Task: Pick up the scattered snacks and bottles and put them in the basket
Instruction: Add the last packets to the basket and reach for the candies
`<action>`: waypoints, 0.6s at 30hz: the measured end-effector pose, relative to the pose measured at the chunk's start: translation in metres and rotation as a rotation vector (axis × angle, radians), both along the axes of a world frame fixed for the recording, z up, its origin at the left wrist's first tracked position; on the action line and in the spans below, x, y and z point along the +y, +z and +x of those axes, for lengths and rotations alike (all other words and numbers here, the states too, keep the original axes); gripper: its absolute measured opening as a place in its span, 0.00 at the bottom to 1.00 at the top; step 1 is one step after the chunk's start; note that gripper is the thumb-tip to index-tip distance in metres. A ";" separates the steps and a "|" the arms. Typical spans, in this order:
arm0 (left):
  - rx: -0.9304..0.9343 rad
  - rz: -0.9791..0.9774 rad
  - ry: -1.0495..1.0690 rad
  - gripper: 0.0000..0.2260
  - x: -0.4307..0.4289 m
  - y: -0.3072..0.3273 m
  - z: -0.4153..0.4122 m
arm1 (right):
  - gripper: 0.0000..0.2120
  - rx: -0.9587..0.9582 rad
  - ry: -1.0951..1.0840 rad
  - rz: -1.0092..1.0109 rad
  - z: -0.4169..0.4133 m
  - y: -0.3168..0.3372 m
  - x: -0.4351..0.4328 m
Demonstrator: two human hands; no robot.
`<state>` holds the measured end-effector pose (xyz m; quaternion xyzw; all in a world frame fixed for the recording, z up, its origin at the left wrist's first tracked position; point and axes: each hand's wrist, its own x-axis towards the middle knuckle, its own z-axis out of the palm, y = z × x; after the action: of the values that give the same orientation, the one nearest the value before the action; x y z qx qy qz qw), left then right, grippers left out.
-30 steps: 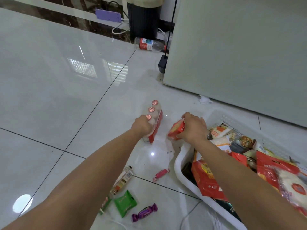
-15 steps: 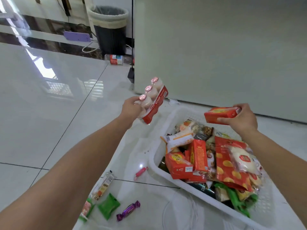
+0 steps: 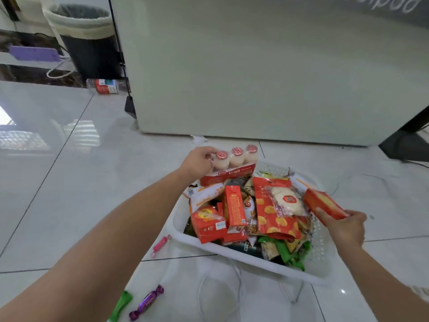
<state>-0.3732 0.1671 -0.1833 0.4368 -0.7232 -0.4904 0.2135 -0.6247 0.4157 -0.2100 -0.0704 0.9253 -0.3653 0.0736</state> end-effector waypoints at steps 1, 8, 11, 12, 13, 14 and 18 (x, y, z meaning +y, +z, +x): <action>-0.051 -0.035 -0.026 0.19 0.001 -0.002 -0.004 | 0.32 -0.028 0.044 0.010 0.007 -0.007 -0.001; -0.403 -0.134 -0.143 0.22 -0.003 -0.025 -0.002 | 0.31 0.031 0.260 0.224 0.025 -0.031 -0.006; -0.545 -0.211 -0.172 0.28 -0.011 -0.041 0.017 | 0.26 0.257 0.282 0.309 0.023 -0.017 -0.019; -0.555 -0.219 -0.163 0.29 -0.013 -0.042 0.023 | 0.25 0.304 0.298 0.297 0.023 -0.010 -0.027; -0.572 -0.225 -0.149 0.30 -0.013 -0.042 0.030 | 0.24 0.327 0.315 0.279 0.021 -0.004 -0.035; -0.599 -0.239 -0.126 0.30 -0.013 -0.042 0.038 | 0.24 0.346 0.337 0.260 0.019 0.001 -0.044; -0.755 -0.457 0.028 0.30 -0.012 -0.040 0.085 | 0.23 0.429 0.433 0.186 0.026 0.016 -0.081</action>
<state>-0.2882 0.1552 -0.2231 0.5365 -0.8346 -0.1207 0.0320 -0.5991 0.3349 -0.1938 -0.3342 0.9126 -0.2318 -0.0411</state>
